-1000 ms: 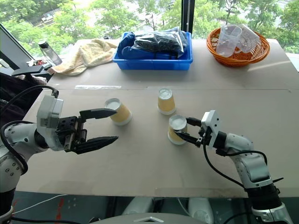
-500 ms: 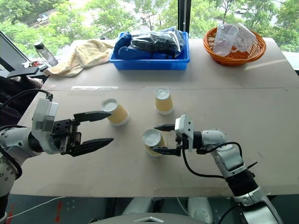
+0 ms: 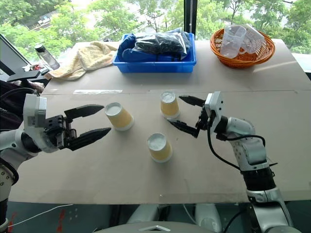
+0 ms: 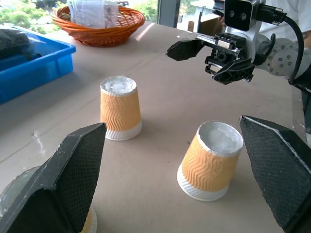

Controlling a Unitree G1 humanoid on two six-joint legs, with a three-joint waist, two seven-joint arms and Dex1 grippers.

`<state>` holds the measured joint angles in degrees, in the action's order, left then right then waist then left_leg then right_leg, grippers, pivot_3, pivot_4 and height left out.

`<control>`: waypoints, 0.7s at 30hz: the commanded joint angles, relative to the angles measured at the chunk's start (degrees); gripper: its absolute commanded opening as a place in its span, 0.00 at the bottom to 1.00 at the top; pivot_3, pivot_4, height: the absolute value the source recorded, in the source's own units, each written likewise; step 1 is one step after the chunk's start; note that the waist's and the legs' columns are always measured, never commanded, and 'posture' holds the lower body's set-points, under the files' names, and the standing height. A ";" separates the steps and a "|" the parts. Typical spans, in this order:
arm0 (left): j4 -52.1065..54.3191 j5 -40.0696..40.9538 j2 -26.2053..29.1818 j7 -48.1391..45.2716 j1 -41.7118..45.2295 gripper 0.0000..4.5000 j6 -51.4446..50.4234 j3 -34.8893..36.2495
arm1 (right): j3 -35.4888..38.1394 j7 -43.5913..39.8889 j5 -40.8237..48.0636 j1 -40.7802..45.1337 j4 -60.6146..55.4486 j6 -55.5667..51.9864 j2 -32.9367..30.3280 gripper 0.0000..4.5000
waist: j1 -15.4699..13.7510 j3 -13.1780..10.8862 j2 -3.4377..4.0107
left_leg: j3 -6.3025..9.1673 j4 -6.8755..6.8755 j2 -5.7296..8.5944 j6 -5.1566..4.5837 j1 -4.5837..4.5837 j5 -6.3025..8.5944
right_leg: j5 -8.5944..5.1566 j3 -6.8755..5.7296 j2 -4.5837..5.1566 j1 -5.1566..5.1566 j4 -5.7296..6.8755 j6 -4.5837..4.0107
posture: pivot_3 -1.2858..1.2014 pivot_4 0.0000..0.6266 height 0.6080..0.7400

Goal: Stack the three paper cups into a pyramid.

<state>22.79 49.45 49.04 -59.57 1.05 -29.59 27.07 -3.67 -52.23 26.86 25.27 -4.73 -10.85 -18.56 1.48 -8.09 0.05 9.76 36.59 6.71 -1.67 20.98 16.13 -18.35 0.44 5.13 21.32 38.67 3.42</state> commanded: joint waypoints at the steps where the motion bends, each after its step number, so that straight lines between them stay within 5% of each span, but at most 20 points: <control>1: -0.72 1.06 -0.11 3.55 2.08 1.00 -1.35 1.60 | 0.06 6.63 -4.49 6.25 7.52 1.31 3.55 1.00 | 0.38 0.00 -0.01 | -0.07 0.02 0.00 0.00 0.00 0.00 | 0.00 0.06 0.00 0.08 0.07 0.00 | 0.52 0.24 1.00; 9: -1.22 4.03 0.88 11.46 6.16 1.00 -8.57 2.36 | -1.93 7.51 -10.81 14.49 22.74 7.09 8.49 1.00 | 1.22 0.00 -0.01 | -0.13 0.30 0.03 0.00 0.23 0.00 | 0.00 0.27 -0.08 0.30 0.26 0.00 | 0.52 0.24 1.00; 21: 0.63 4.43 1.41 10.73 4.16 1.00 -9.48 3.05 | -4.17 3.94 -12.74 16.26 29.40 7.62 10.77 1.00 | 2.50 0.00 -0.01 | -0.11 0.43 0.03 0.00 0.28 0.00 | 0.01 0.29 -0.09 0.34 0.36 0.00 | 0.52 0.24 1.00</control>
<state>21.85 54.11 49.39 -47.80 5.62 -40.00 28.64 -7.97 -48.29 14.54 39.67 24.54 -4.33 -8.30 3.98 -8.09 0.04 9.65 37.03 6.74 -1.66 21.26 16.12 -18.35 0.73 5.03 21.66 39.04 3.42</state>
